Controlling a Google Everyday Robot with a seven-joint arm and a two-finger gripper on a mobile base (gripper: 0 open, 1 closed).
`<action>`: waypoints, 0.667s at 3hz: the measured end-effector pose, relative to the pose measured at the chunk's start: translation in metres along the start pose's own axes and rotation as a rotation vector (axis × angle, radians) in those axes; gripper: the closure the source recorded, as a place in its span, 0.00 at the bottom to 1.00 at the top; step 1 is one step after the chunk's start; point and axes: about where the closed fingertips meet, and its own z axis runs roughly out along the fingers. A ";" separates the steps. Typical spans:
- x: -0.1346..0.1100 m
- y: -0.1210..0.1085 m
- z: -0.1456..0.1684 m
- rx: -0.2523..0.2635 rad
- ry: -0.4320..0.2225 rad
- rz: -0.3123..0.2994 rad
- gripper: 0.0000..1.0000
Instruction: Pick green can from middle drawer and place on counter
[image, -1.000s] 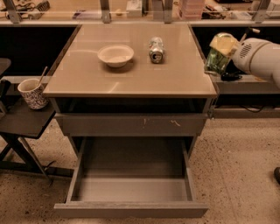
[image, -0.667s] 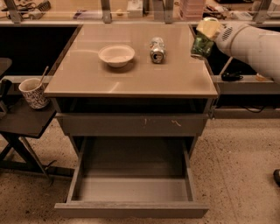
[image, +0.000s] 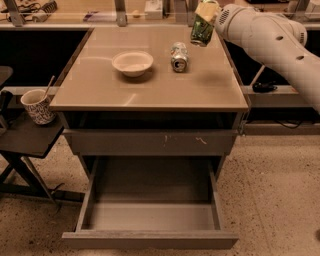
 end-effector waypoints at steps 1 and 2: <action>0.000 0.000 0.000 0.000 0.000 0.000 1.00; 0.000 0.000 0.000 0.000 0.000 0.000 0.81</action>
Offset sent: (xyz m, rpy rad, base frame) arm 0.0002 0.0002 0.0001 0.0001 -0.0002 0.0001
